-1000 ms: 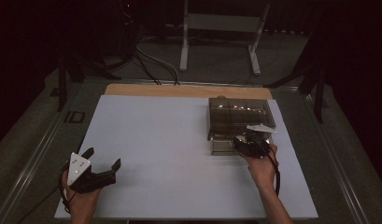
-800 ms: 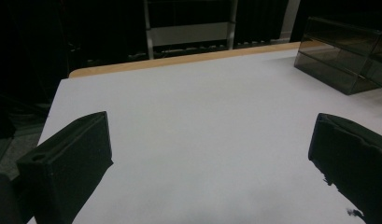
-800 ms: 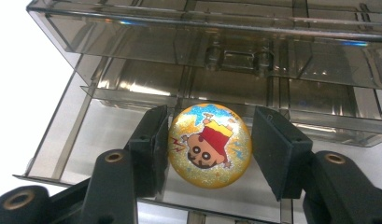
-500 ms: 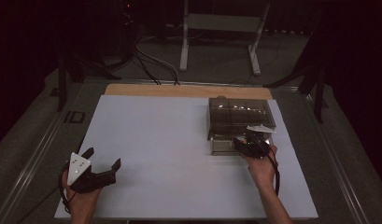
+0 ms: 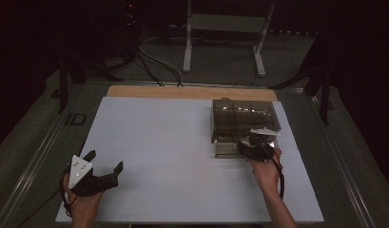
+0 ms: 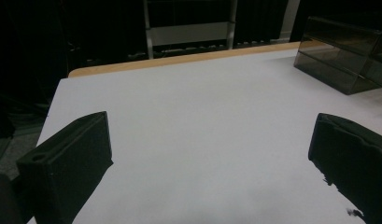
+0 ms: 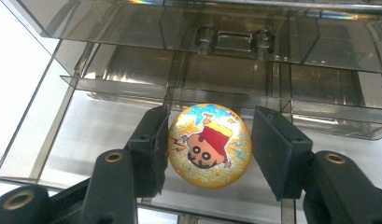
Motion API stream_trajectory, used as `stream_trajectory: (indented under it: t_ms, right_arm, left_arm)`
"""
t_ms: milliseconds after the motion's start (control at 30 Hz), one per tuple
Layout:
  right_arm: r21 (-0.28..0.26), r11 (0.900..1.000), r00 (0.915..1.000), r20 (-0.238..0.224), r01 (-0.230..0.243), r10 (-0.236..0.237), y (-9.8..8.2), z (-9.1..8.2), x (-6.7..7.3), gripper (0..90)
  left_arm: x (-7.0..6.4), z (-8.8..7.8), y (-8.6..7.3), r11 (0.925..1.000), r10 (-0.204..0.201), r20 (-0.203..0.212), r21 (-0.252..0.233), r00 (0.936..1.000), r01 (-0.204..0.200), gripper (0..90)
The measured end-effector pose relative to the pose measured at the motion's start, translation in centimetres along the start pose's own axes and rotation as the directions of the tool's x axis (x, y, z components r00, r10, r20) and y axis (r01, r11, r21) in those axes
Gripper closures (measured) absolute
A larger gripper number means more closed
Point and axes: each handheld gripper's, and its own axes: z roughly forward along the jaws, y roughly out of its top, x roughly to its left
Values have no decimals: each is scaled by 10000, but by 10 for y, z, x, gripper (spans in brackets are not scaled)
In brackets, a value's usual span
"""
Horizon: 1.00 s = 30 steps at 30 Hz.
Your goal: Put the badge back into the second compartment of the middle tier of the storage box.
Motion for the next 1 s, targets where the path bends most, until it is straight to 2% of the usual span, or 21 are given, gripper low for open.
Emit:
stream_trajectory:
  t_ms: [1000]
  right_arm:
    - [206, 9998, 10000, 70, 50, -51, 0, 6, -1, 474]
  left_arm:
    - [0, 0, 0, 10000, 10, -14, -4, 10000, -10, 10]
